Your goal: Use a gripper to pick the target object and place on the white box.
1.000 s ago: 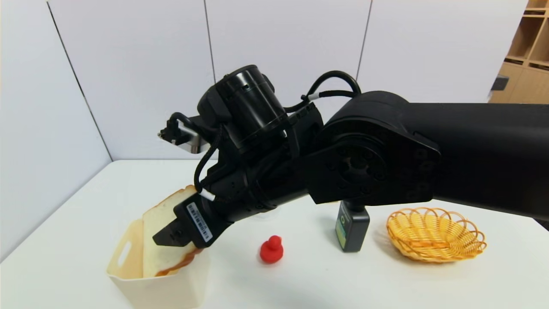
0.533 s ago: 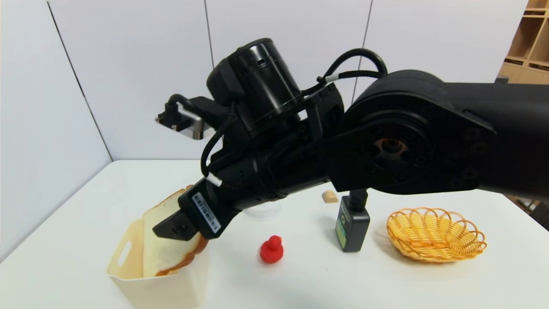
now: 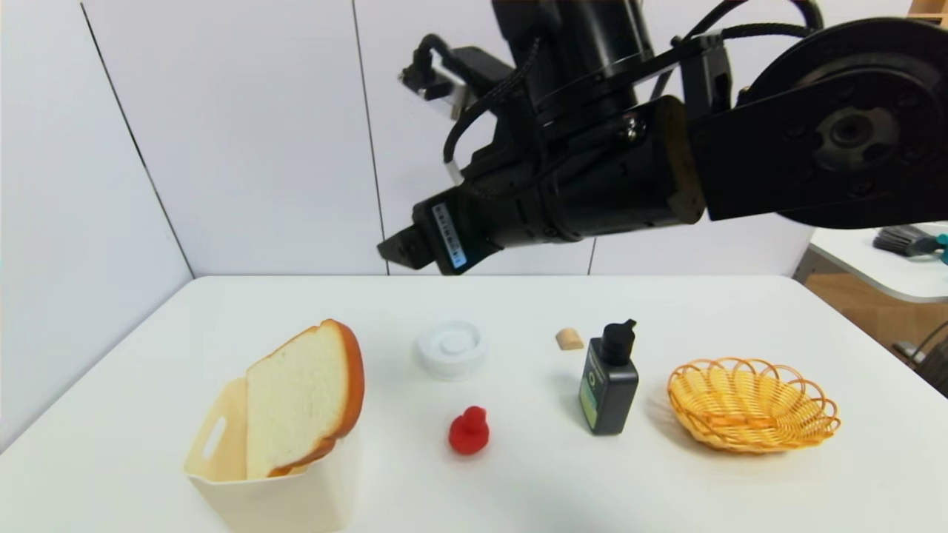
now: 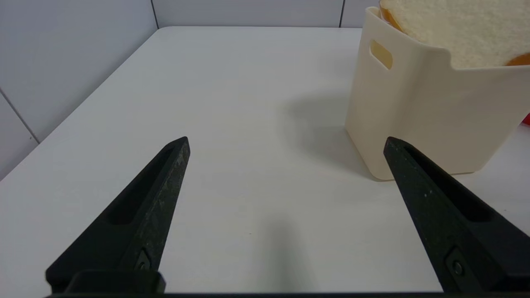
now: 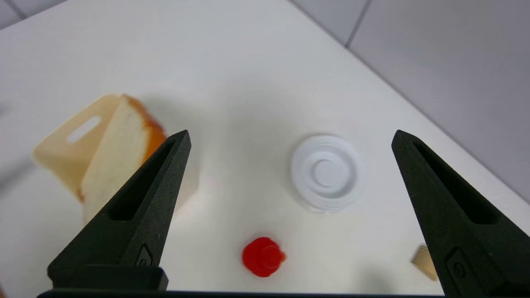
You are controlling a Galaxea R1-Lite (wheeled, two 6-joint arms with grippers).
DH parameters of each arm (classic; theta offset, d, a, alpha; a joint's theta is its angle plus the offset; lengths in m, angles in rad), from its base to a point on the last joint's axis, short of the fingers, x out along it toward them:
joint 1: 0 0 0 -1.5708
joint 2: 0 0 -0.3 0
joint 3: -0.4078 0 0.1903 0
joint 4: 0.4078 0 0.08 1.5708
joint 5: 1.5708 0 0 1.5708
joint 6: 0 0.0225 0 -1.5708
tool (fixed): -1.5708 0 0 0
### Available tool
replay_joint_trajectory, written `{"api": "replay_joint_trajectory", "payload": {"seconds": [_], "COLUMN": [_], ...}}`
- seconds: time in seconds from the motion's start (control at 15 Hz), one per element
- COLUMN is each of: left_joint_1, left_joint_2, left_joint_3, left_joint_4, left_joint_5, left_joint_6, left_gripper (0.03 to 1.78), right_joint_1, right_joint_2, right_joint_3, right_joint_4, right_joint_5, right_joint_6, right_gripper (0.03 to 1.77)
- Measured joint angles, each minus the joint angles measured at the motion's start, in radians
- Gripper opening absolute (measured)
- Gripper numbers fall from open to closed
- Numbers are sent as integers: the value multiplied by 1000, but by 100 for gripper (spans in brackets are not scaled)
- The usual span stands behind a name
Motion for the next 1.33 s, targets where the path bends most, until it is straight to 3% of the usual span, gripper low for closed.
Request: {"api": "replay_joint_trajectory", "payload": {"seconds": [0.2,0.33,0.73,0.93,1.2,1.33], "left_joint_1": [0,0,0,0,0,0], "left_joint_2": [0,0,0,0,0,0], "left_joint_3": [0,0,0,0,0,0], "left_joint_4": [0,0,0,0,0,0], "left_joint_5": [0,0,0,0,0,0], "left_joint_6": [0,0,0,0,0,0], "left_gripper": [169,169,169,169,169,169], "right_joint_1": [-102,-186,-483,-610,-790,-835], "right_joint_2": [-45,-82,-201,-272,-388,-454], "right_joint_3": [20,72,263,354,529,649], "right_joint_4": [6,6,-29,-65,-250,-384], "right_joint_5": [-123,-177,-172,-80,159,200], "right_joint_6": [10,12,6,-24,-126,-141], "right_gripper": [169,169,169,169,169,169]}}
